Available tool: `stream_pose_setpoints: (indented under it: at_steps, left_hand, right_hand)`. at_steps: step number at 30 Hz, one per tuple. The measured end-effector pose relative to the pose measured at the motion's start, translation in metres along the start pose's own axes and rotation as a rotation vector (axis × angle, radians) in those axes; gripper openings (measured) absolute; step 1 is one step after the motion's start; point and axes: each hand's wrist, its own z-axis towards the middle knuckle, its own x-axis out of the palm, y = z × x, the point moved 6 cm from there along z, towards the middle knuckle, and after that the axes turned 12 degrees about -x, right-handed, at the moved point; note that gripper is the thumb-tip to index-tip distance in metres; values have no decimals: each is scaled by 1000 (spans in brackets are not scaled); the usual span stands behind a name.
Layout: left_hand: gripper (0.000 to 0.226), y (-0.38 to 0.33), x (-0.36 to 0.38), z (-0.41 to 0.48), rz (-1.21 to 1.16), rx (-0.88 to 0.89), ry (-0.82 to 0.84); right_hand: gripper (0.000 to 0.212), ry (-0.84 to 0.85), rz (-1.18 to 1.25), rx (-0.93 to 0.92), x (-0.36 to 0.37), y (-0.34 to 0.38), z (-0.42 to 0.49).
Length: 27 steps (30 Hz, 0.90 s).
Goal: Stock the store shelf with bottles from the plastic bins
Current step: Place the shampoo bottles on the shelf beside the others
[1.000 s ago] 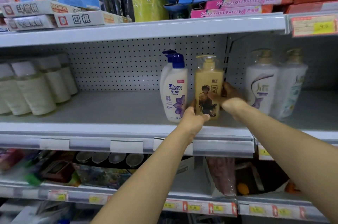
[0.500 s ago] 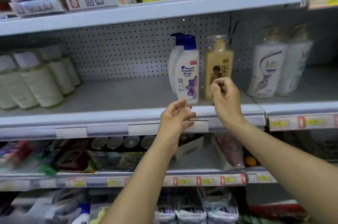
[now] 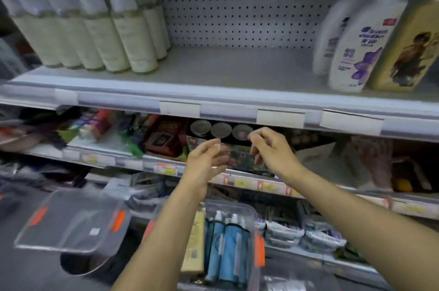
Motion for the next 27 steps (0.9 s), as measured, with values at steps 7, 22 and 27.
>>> stream_pose_setpoints:
  at_steps: [7, 22, 27]
  left_hand:
    - [13, 39, -97, 23, 11, -146, -114]
    - [34, 187, -175, 80, 114, -624, -198]
    - [35, 204, -180, 84, 167, -689, -267]
  right_hand:
    - [18, 172, 84, 222, 116, -46, -16]
    - [17, 353, -22, 848, 233, -192, -116]
    - [14, 305, 32, 890, 263, -220, -127]
